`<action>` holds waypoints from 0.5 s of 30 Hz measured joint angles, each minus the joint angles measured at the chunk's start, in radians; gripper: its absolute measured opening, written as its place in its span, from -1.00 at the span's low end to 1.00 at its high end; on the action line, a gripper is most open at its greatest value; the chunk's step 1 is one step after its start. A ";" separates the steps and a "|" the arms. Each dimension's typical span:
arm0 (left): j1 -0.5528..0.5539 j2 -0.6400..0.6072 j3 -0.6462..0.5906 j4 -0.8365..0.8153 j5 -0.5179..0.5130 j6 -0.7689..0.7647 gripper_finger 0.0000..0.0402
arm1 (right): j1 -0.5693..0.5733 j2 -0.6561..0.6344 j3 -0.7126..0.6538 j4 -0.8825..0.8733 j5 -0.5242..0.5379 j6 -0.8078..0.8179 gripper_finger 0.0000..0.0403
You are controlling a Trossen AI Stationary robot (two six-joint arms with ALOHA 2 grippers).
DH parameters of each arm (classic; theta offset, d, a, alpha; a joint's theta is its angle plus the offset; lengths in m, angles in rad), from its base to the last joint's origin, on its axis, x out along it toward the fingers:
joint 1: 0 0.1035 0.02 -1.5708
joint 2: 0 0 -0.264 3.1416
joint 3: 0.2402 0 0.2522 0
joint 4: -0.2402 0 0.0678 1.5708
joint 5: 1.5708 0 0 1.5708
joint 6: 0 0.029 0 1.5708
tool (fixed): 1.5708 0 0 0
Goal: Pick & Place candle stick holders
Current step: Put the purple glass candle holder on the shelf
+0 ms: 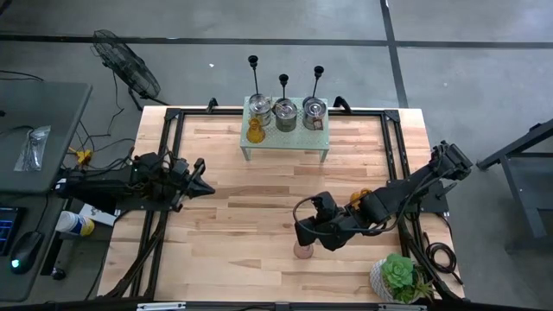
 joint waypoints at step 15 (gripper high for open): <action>0.000 0.005 -0.082 0.146 -0.097 -0.023 -1.00 | -0.002 0.000 0.000 0.018 0.010 -0.022 -0.99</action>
